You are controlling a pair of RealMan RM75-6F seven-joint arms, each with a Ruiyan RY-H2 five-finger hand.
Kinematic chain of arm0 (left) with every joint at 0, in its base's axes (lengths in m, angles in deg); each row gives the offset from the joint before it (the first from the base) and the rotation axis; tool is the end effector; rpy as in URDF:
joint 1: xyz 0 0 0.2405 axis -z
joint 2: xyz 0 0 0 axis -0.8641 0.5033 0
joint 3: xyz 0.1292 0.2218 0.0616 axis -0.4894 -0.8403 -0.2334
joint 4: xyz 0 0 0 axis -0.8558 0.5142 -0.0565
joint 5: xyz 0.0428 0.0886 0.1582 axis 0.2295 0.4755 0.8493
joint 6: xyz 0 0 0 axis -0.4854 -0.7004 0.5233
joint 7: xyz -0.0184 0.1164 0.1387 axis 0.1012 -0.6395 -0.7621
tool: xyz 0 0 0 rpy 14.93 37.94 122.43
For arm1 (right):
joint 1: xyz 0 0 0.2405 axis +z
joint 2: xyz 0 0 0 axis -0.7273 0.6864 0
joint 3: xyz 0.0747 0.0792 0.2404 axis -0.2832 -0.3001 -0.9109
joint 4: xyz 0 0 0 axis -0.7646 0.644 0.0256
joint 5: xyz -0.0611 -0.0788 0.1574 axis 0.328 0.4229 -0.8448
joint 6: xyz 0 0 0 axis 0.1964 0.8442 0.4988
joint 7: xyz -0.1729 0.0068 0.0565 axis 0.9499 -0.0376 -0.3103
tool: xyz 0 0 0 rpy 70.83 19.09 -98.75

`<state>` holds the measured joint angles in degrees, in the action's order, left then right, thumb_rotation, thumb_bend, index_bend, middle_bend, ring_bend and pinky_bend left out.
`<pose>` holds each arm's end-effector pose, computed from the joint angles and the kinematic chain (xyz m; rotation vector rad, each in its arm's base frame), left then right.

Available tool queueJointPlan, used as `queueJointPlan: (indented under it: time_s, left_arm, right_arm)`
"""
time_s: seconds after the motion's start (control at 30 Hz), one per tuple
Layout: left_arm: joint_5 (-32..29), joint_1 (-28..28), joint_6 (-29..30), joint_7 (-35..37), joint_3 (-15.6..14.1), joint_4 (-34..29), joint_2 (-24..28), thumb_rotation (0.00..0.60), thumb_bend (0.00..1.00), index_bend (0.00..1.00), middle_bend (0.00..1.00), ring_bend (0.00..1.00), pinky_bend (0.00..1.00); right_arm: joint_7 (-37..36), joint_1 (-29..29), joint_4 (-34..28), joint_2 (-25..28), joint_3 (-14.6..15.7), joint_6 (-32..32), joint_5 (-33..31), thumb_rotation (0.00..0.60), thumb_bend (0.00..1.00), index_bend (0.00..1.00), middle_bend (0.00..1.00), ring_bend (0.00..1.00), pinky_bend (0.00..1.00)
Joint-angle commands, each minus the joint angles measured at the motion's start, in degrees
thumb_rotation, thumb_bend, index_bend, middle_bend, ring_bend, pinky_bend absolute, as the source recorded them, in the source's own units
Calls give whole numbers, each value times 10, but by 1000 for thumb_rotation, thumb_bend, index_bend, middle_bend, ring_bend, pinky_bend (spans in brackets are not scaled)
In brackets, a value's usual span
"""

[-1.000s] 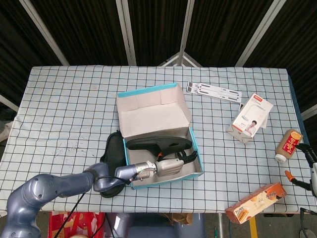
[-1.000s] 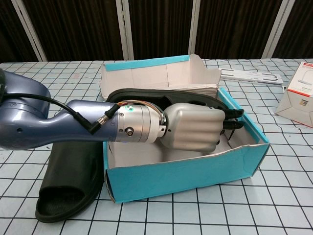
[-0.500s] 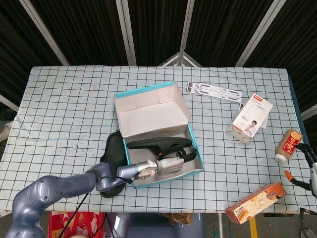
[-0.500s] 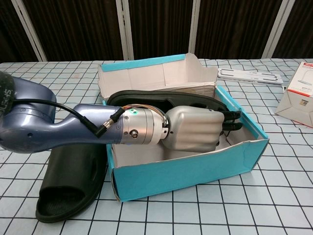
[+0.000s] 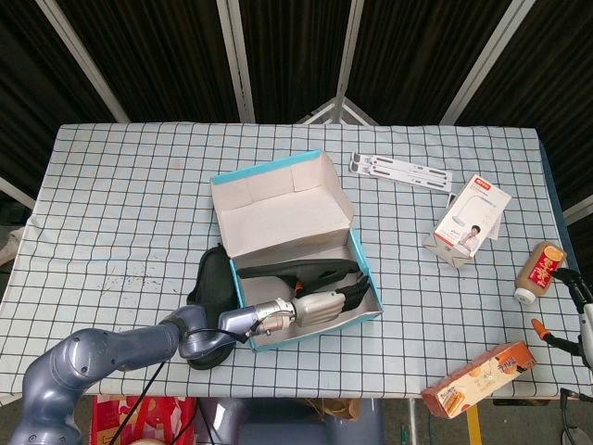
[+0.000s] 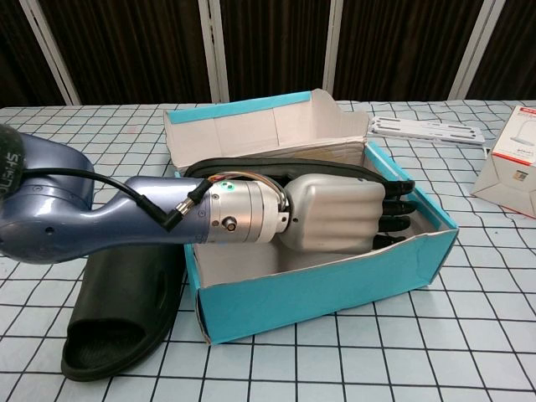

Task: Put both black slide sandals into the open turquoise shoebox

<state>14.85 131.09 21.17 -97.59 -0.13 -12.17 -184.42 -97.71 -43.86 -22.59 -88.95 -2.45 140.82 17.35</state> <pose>0.0302 0.3366 -0.1496 -2.1052 1.2487 -0.5997 -0.3563 -0.2171 0.2201 1.2244 -0.9759 0.9912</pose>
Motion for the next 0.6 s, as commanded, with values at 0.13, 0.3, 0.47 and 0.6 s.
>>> queueJointPlan:
  time_s: [0.13,0.3,0.47,0.6]
  left_arm:
    - [-25,-12,1,-27,21,-47,30,586,218,0,10,0,76]
    - [-54,-26,-6,-65,38,-98,61,530,218,0,0,0,76]
    - [-95,-46,-18,-124,52,-171,101,529,218,0,0,0,76]
    - [-132,-65,-17,-175,61,-228,134,536,219,0,0,0,76]
  right_arm:
    - [1,1,-1,0,0,-2,0,600,233,237,213,253,213]
    - [2,1,-1,0,1,-1,1,600,234,236,213,253,213]
    - [4,1,-3,0,0,-1,0,600,233,236,213,253,213]
    - [4,1,-3,0,1,0,2,600,234,236,213,253,213]
